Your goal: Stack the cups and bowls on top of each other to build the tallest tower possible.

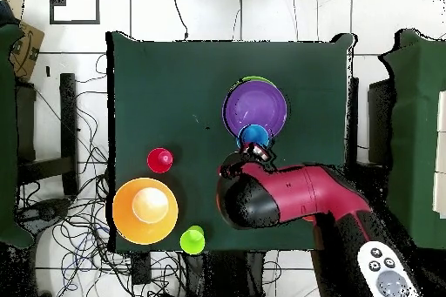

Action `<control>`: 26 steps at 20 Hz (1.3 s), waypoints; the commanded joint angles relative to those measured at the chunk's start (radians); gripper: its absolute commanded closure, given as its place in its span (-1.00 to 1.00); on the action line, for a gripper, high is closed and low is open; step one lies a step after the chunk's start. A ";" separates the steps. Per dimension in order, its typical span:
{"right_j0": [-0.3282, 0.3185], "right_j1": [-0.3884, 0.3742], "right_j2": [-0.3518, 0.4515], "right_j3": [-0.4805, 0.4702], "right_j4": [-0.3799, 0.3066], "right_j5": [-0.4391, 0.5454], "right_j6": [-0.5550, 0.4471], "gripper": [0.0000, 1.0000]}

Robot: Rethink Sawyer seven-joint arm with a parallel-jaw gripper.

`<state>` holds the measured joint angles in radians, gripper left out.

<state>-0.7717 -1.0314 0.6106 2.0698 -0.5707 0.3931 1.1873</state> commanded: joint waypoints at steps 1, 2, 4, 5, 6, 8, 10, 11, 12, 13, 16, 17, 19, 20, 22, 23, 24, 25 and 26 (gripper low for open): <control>-0.009 0.021 0.015 -0.040 -0.067 0.000 -0.001 1.00; -0.017 0.022 0.021 -0.039 -0.065 0.001 -0.008 1.00; -0.022 0.020 0.028 -0.039 -0.062 0.004 -0.013 1.00; -0.019 0.022 0.025 -0.042 -0.065 0.003 -0.009 1.00; -0.016 0.023 0.029 -0.051 -0.061 0.008 -0.008 1.00; -0.014 0.035 0.026 -0.063 -0.071 0.004 -0.006 1.00; -0.013 0.039 0.027 -0.068 -0.073 0.005 -0.008 1.00; -0.012 0.039 0.028 -0.070 -0.073 0.006 -0.009 1.00; -0.015 0.036 0.031 -0.069 -0.071 0.006 -0.011 1.00; -0.014 0.035 0.032 -0.071 -0.071 0.005 -0.011 1.00; -0.014 0.034 0.037 -0.069 -0.074 -0.010 -0.008 1.00; -0.013 0.033 0.037 -0.068 -0.075 -0.014 -0.007 1.00; -0.011 0.029 0.040 -0.066 -0.076 -0.020 -0.003 1.00; -0.011 0.025 0.041 -0.064 -0.075 -0.025 0.000 1.00; -0.011 0.020 0.041 -0.059 -0.076 -0.033 0.004 1.00; -0.008 0.020 0.039 -0.059 -0.079 -0.035 0.007 1.00; -0.006 0.021 0.037 -0.059 -0.083 -0.042 0.010 1.00; -0.003 0.022 0.035 -0.060 -0.086 -0.045 0.013 1.00; -0.002 0.021 0.033 -0.061 -0.089 -0.047 0.014 1.00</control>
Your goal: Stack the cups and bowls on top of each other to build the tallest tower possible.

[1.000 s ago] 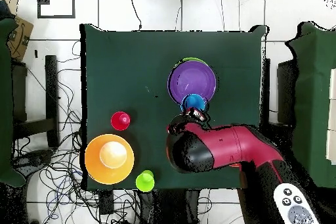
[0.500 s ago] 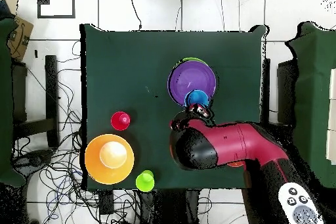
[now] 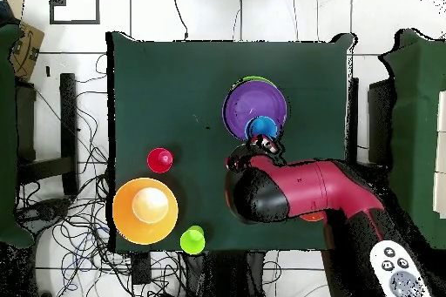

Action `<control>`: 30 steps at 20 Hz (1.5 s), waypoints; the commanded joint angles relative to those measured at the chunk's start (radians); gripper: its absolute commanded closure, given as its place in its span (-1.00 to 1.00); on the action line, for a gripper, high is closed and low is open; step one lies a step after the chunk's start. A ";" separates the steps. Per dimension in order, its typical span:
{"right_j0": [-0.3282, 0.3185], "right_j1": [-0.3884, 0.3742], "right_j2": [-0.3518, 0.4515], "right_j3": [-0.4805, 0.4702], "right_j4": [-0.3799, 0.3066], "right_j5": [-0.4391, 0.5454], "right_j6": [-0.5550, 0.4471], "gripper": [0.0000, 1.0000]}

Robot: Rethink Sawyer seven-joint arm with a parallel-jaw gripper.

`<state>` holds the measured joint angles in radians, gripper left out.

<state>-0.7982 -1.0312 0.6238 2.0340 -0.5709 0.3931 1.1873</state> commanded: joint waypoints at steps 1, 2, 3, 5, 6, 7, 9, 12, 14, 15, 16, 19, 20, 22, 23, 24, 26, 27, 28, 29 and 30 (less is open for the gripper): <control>0.027 0.021 0.017 -0.027 -0.091 -0.047 0.015 1.00; 0.028 0.022 0.014 -0.029 -0.095 -0.049 0.017 1.00; 0.030 0.024 0.009 -0.031 -0.101 -0.048 0.016 1.00; 0.034 0.034 -0.002 -0.035 -0.110 -0.042 0.016 1.00; 0.040 0.043 -0.010 -0.043 -0.119 -0.046 0.019 1.00; 0.043 0.049 -0.013 -0.046 -0.126 -0.053 0.023 1.00; 0.047 0.058 -0.018 -0.051 -0.138 -0.068 0.030 1.00; 0.059 0.059 -0.026 -0.058 -0.156 -0.081 0.047 1.00; 0.060 0.063 -0.029 -0.057 -0.166 -0.089 0.053 1.00; 0.059 0.065 -0.029 -0.057 -0.170 -0.091 0.055 1.00; 0.063 0.071 -0.032 -0.061 -0.175 -0.095 0.060 1.00; 0.068 0.078 -0.032 -0.067 -0.180 -0.100 0.066 1.00; 0.073 0.080 -0.035 -0.070 -0.182 -0.100 0.070 1.00; 0.077 0.082 -0.038 -0.073 -0.184 -0.102 0.074 1.00; 0.079 0.082 -0.039 -0.073 -0.186 -0.102 0.074 1.00; 0.079 0.081 -0.042 -0.072 -0.189 -0.102 0.074 1.00; 0.075 0.075 -0.038 -0.069 -0.186 -0.100 0.071 1.00; 0.076 0.075 -0.039 -0.069 -0.186 -0.100 0.071 1.00; 0.077 0.079 -0.041 -0.071 -0.189 -0.102 0.072 1.00; 0.079 0.081 -0.044 -0.072 -0.190 -0.103 0.073 1.00; 0.082 0.086 -0.050 -0.074 -0.195 -0.105 0.075 1.00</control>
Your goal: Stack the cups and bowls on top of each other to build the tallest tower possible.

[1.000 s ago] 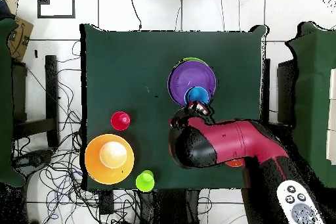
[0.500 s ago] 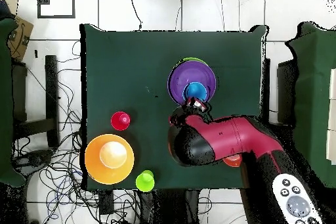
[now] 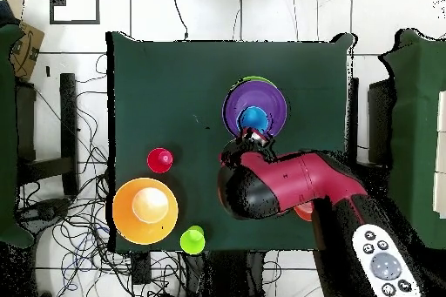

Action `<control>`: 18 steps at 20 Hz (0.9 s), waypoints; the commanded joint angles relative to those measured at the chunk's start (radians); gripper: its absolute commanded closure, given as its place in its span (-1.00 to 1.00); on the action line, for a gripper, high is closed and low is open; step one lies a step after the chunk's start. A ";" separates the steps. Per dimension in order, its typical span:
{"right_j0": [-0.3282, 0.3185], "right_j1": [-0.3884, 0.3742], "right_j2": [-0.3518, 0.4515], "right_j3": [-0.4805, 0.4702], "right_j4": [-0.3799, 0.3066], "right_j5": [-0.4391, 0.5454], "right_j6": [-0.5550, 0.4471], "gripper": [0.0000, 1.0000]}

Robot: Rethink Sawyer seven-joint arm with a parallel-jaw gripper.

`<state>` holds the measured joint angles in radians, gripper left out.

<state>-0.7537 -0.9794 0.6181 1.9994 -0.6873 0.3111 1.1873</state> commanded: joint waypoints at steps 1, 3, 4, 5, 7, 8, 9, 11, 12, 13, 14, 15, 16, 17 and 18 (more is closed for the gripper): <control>0.046 0.039 -0.055 -0.046 -0.092 -0.017 0.072 1.00; 0.057 0.043 -0.068 -0.053 -0.103 -0.011 0.071 1.00; 0.062 0.050 -0.076 -0.058 -0.112 -0.016 0.073 1.00; 0.063 0.052 -0.079 -0.059 -0.115 -0.018 0.073 1.00; 0.064 0.047 -0.079 -0.060 -0.116 -0.015 0.070 1.00; 0.065 0.047 -0.080 -0.061 -0.117 -0.015 0.070 1.00; 0.064 0.046 -0.081 -0.064 -0.124 -0.015 0.065 1.00; 0.067 0.049 -0.084 -0.071 -0.132 -0.014 0.064 1.00; 0.067 0.057 -0.090 -0.076 -0.140 -0.017 0.064 1.00; 0.068 0.059 -0.091 -0.079 -0.142 -0.017 0.064 1.00; 0.069 0.062 -0.096 -0.081 -0.146 -0.018 0.064 1.00; 0.072 0.064 -0.100 -0.084 -0.148 -0.015 0.064 1.00; 0.075 0.066 -0.104 -0.088 -0.149 -0.011 0.064 1.00; 0.085 0.067 -0.113 -0.092 -0.154 0.000 0.064 1.00; 0.088 0.065 -0.115 -0.093 -0.153 0.005 0.064 1.00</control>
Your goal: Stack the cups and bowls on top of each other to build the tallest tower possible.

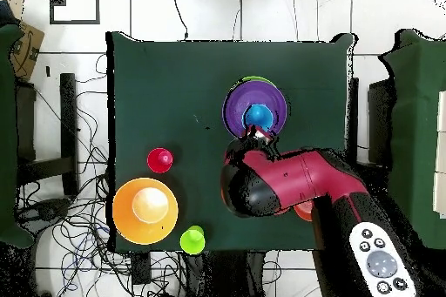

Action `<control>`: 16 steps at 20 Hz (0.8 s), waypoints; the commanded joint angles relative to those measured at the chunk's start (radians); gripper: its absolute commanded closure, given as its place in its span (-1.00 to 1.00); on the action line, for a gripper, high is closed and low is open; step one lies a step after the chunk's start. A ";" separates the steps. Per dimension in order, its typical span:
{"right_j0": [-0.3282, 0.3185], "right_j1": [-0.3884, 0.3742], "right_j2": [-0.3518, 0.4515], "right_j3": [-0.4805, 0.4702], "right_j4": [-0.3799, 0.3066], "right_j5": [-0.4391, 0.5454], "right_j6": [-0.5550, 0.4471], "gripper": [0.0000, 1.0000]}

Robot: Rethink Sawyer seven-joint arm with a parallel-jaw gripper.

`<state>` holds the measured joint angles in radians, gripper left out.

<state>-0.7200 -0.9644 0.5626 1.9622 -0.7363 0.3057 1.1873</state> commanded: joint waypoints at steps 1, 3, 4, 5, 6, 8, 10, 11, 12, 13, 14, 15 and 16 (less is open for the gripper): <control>0.056 0.052 -0.064 -0.058 -0.105 0.012 0.063 1.00; 0.059 0.058 -0.071 -0.062 -0.109 0.010 0.061 1.00; 0.062 0.062 -0.074 -0.062 -0.108 0.008 0.063 1.00; 0.064 0.065 -0.077 -0.063 -0.109 0.007 0.063 1.00; 0.066 0.071 -0.079 -0.064 -0.110 0.004 0.065 1.00; 0.074 0.084 -0.087 -0.068 -0.113 0.004 0.070 1.00; 0.073 0.089 -0.087 -0.063 -0.110 0.000 0.071 1.00; 0.074 0.090 -0.088 -0.061 -0.110 -0.004 0.071 1.00; 0.074 0.091 -0.090 -0.059 -0.109 -0.008 0.072 1.00; 0.076 0.090 -0.093 -0.058 -0.109 -0.011 0.072 1.00; 0.077 0.091 -0.095 -0.057 -0.110 -0.014 0.072 1.00; 0.078 0.092 -0.097 -0.057 -0.110 -0.017 0.072 1.00; 0.079 0.093 -0.099 -0.058 -0.109 -0.018 0.070 1.00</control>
<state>-0.6736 -0.8992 0.5015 1.9380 -0.7657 0.3055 1.1873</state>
